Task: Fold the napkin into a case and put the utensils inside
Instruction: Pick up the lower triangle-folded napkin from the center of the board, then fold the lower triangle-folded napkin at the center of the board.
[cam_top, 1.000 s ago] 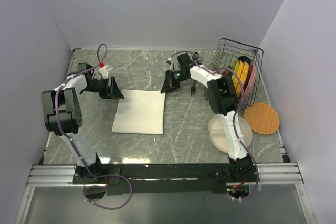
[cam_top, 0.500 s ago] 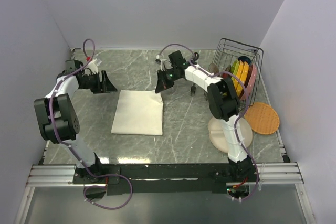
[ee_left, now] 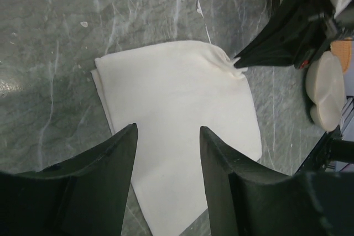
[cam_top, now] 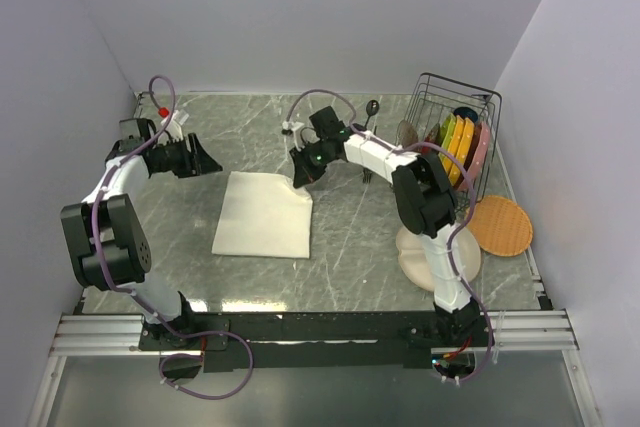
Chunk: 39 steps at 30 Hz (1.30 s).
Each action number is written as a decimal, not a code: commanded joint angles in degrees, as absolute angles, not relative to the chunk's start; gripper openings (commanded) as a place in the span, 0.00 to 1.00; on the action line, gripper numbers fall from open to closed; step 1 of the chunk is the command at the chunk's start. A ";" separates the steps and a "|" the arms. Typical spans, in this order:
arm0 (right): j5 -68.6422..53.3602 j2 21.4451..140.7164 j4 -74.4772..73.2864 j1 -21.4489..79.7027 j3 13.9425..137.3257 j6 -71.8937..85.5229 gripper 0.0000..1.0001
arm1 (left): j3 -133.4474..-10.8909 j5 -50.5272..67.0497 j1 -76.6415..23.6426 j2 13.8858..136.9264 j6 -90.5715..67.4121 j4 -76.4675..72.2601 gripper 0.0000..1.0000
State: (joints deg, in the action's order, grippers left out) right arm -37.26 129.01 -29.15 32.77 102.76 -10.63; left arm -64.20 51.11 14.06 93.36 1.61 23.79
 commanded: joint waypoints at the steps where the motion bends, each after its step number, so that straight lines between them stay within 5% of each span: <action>1: -36.12 121.21 -28.04 36.03 99.86 -19.15 0.00 | -64.07 50.90 14.94 91.58 -1.93 20.83 0.54; 39: -40.87 104.77 -24.35 43.95 70.06 -86.57 0.00 | -64.77 48.43 13.55 90.17 3.77 24.78 0.54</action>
State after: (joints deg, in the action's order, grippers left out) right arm -39.07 108.57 -25.91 43.22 72.12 -77.08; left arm -61.17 48.03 16.86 91.33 -1.45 22.39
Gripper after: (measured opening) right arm 0.025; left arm 0.545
